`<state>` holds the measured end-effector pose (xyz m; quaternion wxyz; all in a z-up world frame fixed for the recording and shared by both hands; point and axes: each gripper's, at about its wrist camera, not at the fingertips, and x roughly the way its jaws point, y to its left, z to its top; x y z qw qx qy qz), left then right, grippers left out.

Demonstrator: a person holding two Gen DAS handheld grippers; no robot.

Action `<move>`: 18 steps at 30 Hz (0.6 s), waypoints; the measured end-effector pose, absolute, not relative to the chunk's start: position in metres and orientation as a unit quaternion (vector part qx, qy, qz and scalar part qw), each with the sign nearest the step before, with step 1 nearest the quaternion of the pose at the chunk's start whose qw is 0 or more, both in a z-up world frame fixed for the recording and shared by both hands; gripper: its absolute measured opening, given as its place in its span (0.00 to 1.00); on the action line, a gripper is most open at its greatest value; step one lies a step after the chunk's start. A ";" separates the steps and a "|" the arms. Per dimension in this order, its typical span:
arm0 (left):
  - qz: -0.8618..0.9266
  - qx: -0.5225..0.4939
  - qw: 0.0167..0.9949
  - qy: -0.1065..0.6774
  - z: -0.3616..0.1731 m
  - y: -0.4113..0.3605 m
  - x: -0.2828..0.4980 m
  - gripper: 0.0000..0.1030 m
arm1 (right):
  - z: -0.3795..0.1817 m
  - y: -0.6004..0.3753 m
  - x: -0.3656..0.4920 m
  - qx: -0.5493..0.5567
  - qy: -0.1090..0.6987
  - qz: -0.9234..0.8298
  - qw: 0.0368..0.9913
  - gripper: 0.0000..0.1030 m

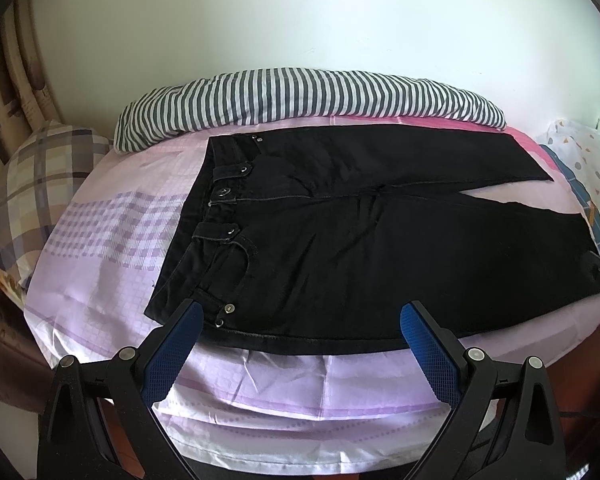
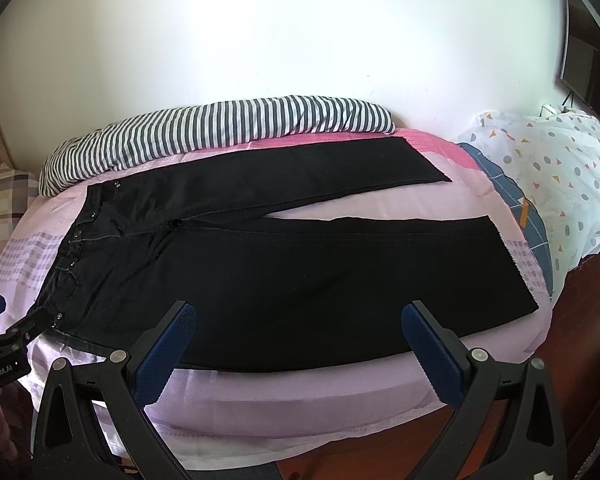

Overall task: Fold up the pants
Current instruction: 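Move both grippers down to the waistband of the black jeans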

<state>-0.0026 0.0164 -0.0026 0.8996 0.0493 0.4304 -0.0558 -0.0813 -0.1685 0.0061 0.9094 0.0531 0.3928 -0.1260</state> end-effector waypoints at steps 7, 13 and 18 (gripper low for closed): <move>-0.055 0.044 0.902 0.425 -0.003 0.022 0.005 0.96 | 0.005 -0.172 -0.077 0.058 0.394 -0.112 0.910 1.00; -0.044 0.043 0.912 0.406 0.003 0.037 0.021 0.96 | 0.014 -0.179 -0.072 0.060 0.369 -0.101 0.922 1.00; -0.025 0.033 0.918 0.395 0.009 0.065 0.046 0.95 | 0.016 -0.185 -0.056 0.066 0.372 -0.097 0.921 1.00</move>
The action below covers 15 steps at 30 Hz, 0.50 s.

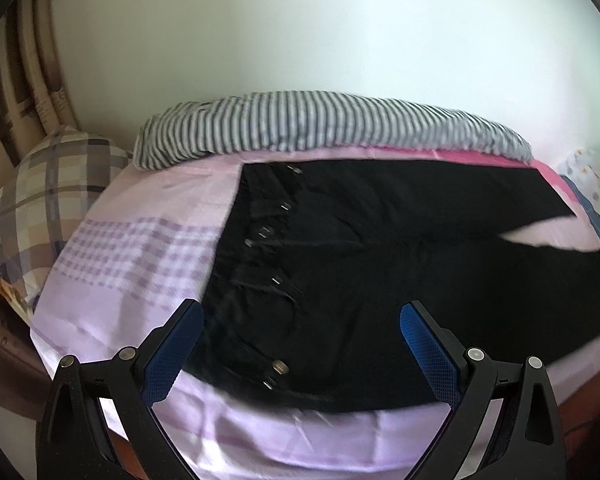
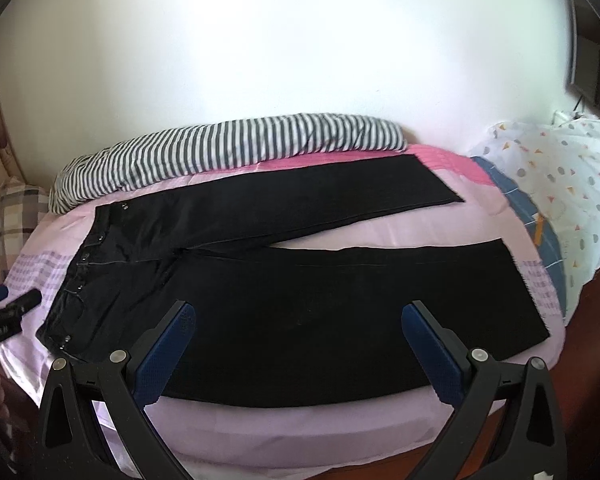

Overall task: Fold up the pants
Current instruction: 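Move both grippers down to the waistband of the black jeans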

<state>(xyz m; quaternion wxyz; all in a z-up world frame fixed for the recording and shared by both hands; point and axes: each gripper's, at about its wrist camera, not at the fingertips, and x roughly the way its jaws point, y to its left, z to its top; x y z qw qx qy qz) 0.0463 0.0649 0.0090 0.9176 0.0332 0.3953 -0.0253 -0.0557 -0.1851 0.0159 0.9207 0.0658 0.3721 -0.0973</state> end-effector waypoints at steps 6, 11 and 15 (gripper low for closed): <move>-0.012 0.008 0.915 0.402 0.013 0.105 0.093 0.78 | 0.012 -0.181 -0.023 0.067 0.387 -0.070 0.917 1.00; -0.031 -0.024 0.909 0.415 0.013 0.131 0.141 0.63 | 0.013 -0.174 0.014 0.079 0.398 -0.030 0.913 1.00; -0.054 -0.055 0.902 0.424 0.009 0.143 0.181 0.63 | 0.017 -0.170 0.043 0.090 0.401 -0.002 0.911 1.00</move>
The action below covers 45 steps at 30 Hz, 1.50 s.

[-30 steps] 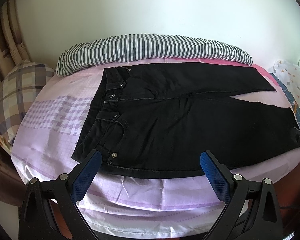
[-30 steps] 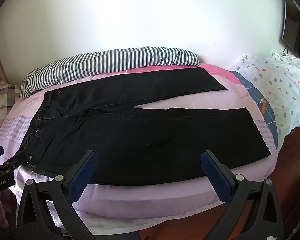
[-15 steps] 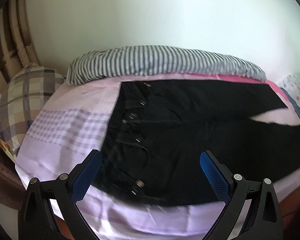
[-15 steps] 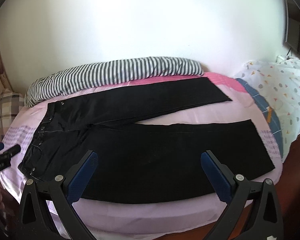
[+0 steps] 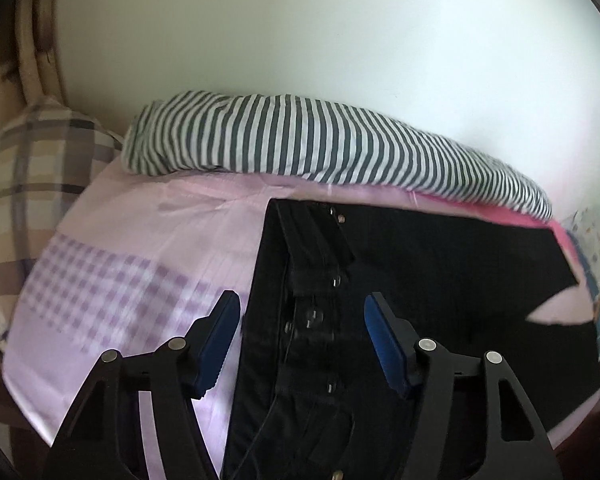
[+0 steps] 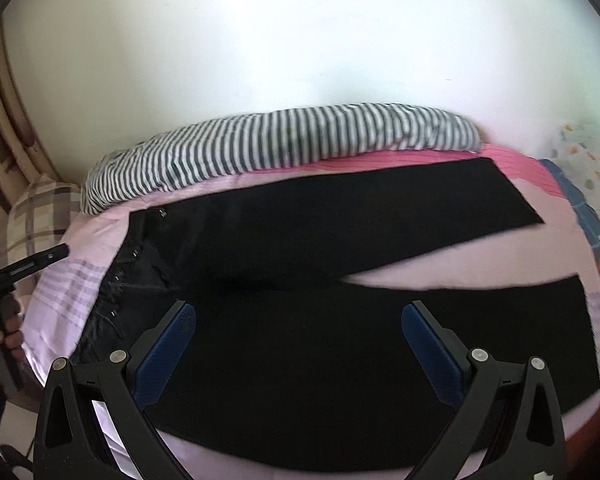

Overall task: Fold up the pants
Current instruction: 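Move both grippers down to the waistband of the black jeans, then close the left gripper on the waistband while the right gripper grasps it too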

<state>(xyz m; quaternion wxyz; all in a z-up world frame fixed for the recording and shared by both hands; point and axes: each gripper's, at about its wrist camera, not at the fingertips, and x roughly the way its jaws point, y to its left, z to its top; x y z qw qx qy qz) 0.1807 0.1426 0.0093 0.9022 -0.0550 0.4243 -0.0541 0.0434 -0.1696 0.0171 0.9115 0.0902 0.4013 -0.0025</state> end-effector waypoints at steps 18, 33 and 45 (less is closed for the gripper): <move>-0.143 -0.233 0.808 0.521 -0.070 0.188 0.336 0.34 | -0.007 -0.127 0.192 0.067 0.438 0.067 0.894 1.00; -0.188 -0.269 0.777 0.537 -0.113 0.181 0.387 0.34 | -0.039 -0.114 0.280 0.029 0.464 0.111 0.878 1.00; -0.176 -0.213 0.854 0.440 -0.076 0.163 0.355 0.07 | -0.072 -0.144 0.344 -0.037 0.509 0.190 0.839 1.00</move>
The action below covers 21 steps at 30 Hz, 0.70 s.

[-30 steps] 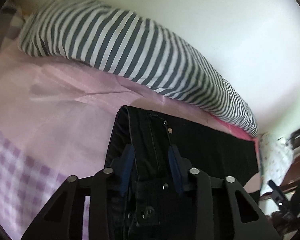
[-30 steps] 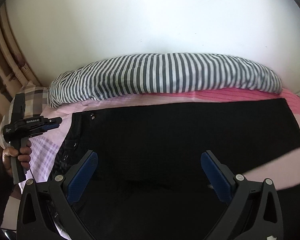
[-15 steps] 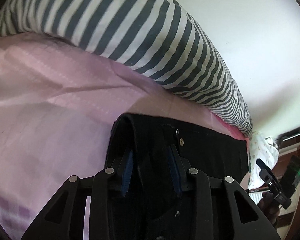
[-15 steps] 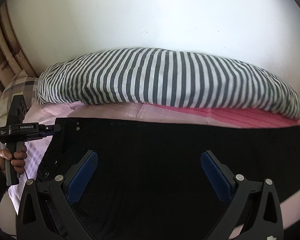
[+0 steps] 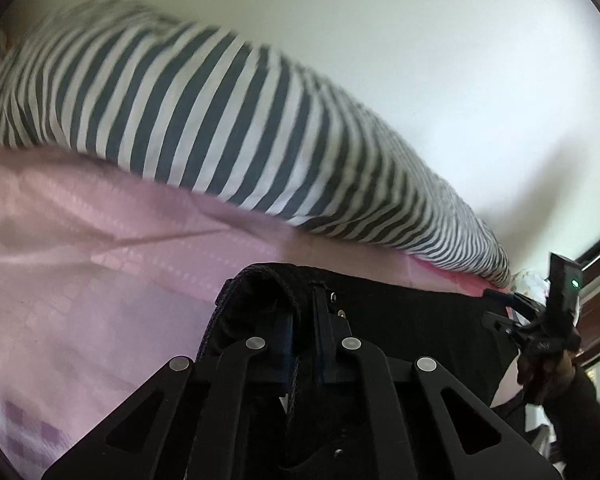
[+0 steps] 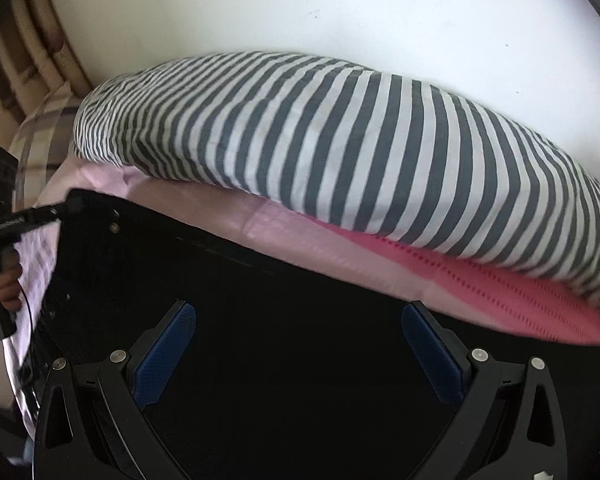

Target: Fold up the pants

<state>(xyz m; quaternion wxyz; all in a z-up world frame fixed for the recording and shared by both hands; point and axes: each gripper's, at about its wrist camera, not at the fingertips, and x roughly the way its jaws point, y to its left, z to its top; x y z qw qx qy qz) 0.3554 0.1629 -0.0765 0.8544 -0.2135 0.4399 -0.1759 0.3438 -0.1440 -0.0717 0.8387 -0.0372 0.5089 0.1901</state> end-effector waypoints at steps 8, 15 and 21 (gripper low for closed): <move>-0.212 -0.233 0.872 0.375 -0.040 0.168 0.324 0.07 | -0.067 -0.150 0.382 -0.070 0.544 0.295 0.782 1.00; -0.223 -0.248 0.877 0.348 -0.022 0.170 0.301 0.07 | -0.074 -0.135 0.423 -0.104 0.591 0.393 0.696 0.90; -0.214 -0.236 0.882 0.348 -0.015 0.168 0.297 0.07 | -0.088 -0.135 0.437 -0.123 0.619 0.437 0.641 0.86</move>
